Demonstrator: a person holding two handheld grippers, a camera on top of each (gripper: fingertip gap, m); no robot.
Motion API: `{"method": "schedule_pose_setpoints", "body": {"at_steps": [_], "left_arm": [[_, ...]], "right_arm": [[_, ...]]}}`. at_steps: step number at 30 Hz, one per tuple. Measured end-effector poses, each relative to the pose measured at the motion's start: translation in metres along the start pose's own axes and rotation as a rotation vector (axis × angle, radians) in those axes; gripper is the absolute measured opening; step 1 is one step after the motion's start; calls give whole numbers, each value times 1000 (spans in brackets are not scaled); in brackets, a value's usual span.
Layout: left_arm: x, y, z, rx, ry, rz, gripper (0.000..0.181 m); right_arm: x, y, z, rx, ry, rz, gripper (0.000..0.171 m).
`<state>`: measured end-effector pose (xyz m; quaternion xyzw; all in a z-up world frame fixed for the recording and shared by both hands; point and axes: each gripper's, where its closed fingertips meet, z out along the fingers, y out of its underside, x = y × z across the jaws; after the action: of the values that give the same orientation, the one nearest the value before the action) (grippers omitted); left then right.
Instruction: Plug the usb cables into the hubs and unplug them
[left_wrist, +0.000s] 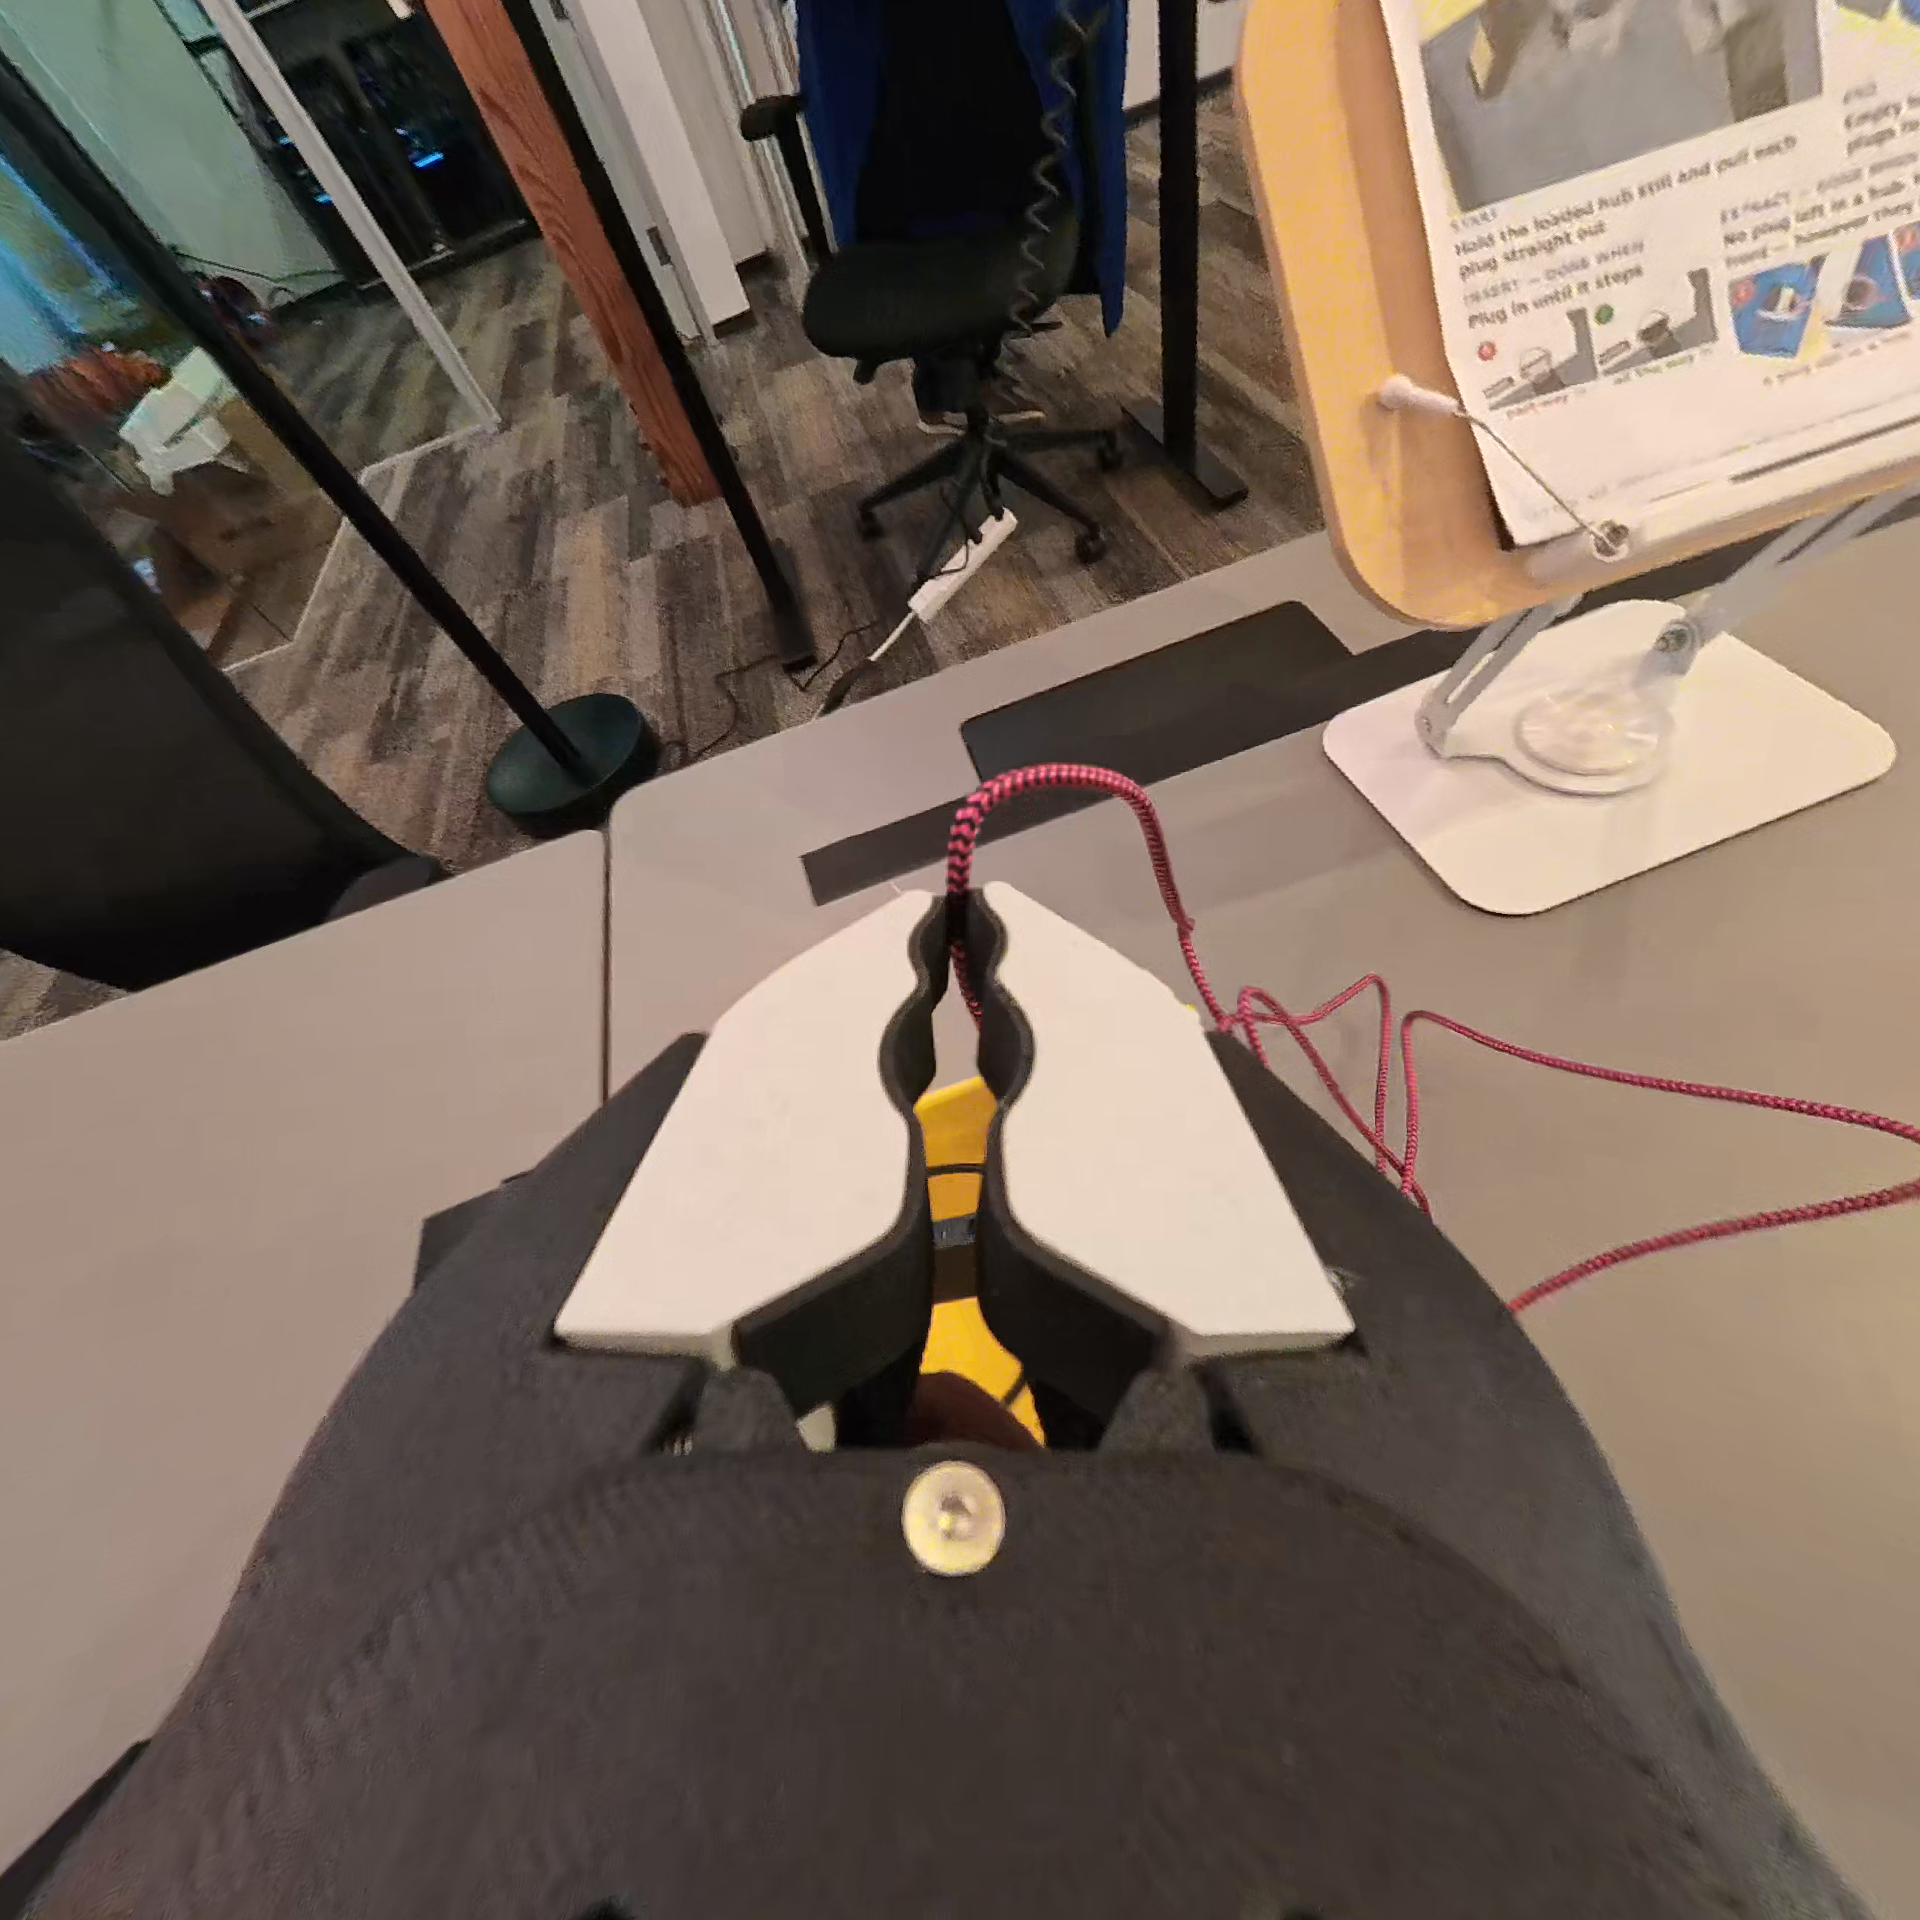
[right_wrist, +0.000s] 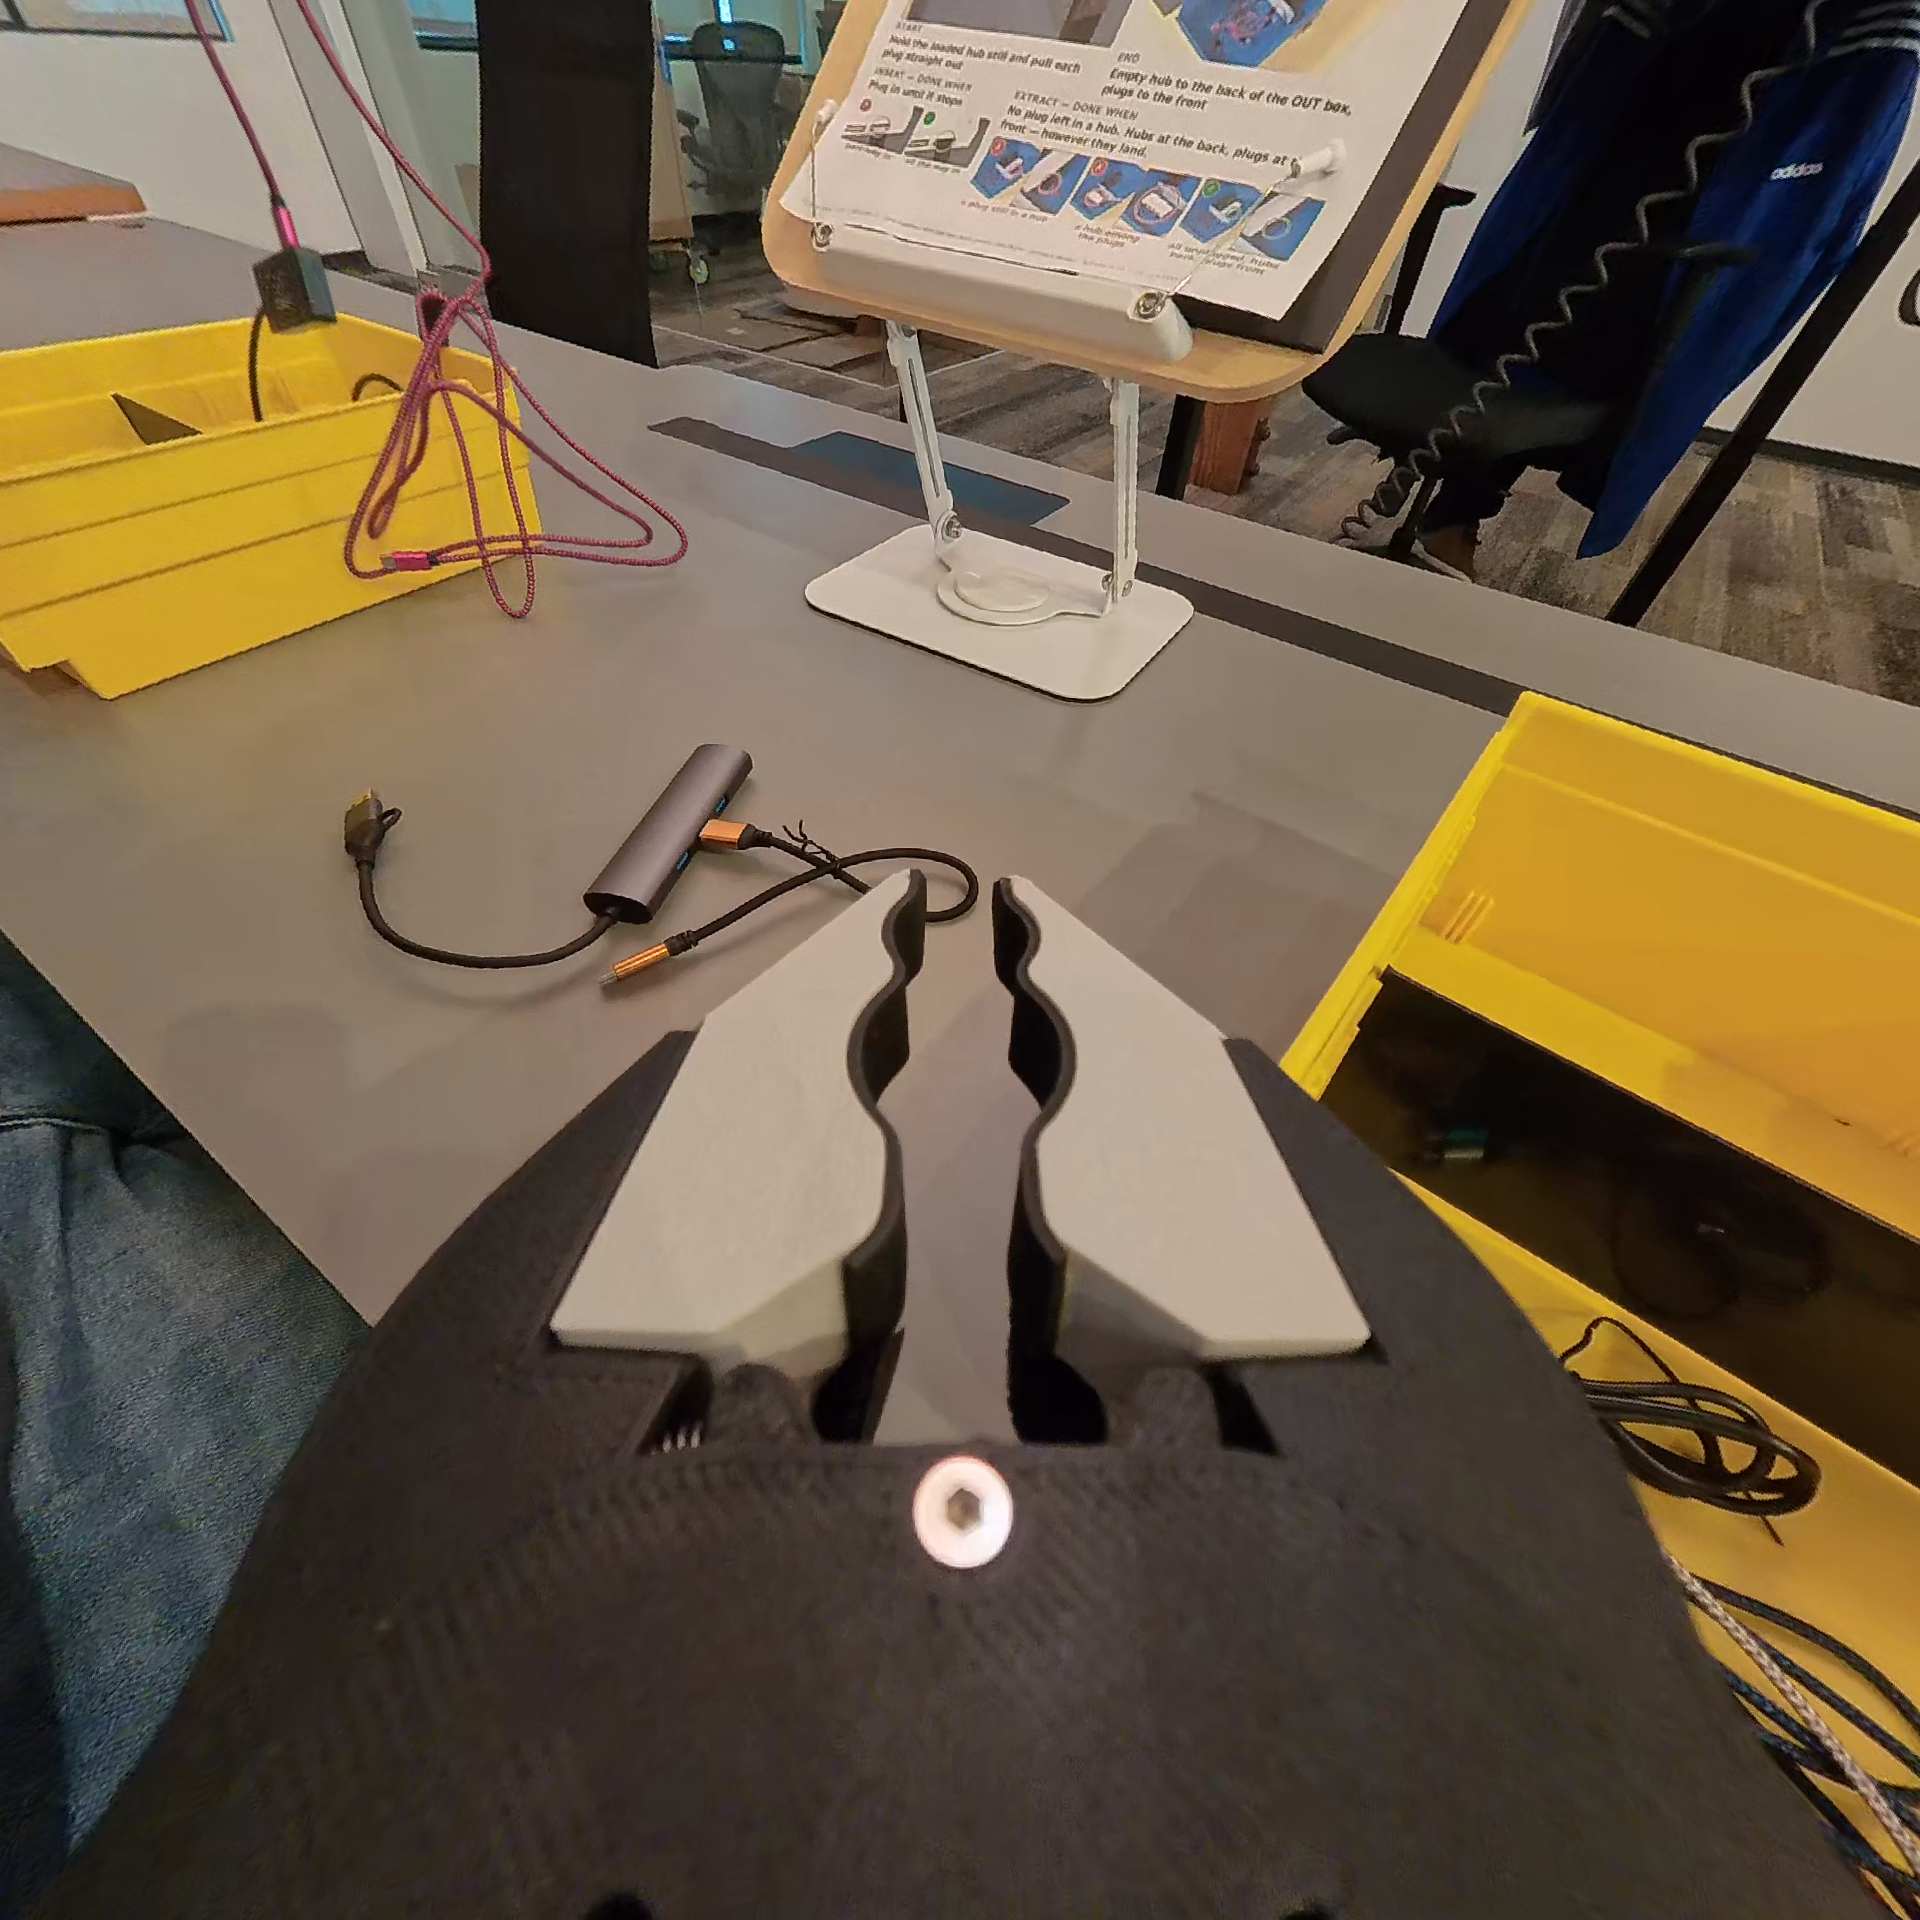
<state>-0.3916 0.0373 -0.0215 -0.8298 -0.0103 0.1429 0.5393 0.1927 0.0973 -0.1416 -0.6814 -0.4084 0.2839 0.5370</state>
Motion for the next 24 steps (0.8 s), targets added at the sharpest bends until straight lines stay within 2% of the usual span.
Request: {"method": "schedule_pose_setpoints", "body": {"at_steps": [4, 8, 12, 14, 16, 18, 21, 24], "left_arm": [[-24, 8, -13, -18, -36, -49, 2], [-38, 61, 2, -157, -42, -99, 3], [-29, 112, 20, -302, 25, -117, 8], [-23, 129, 27, -370, 41, -121, 26], [-20, 130, 28, -380, 30, -101, 50], [-16, 114, 25, -339, 8, -95, 62], [18, 80, 19, -261, 62, -27, 67], [78, 72, 30, -302, 173, 105, 67]], "right_arm": [[0, 0, 0, 4, -2, 3, 10], [-3, 2, 2, 0, -11, 7, 10], [-6, 1, 2, -5, -17, -3, 10], [-6, 1, 1, -5, -13, -3, 10], [-5, 2, -1, -6, -8, 1, 10], [-3, 3, -3, -9, -2, 2, 11], [-1, 4, -3, -9, 3, 6, 10], [-1, 3, 0, -2, -4, 11, 10]]}}
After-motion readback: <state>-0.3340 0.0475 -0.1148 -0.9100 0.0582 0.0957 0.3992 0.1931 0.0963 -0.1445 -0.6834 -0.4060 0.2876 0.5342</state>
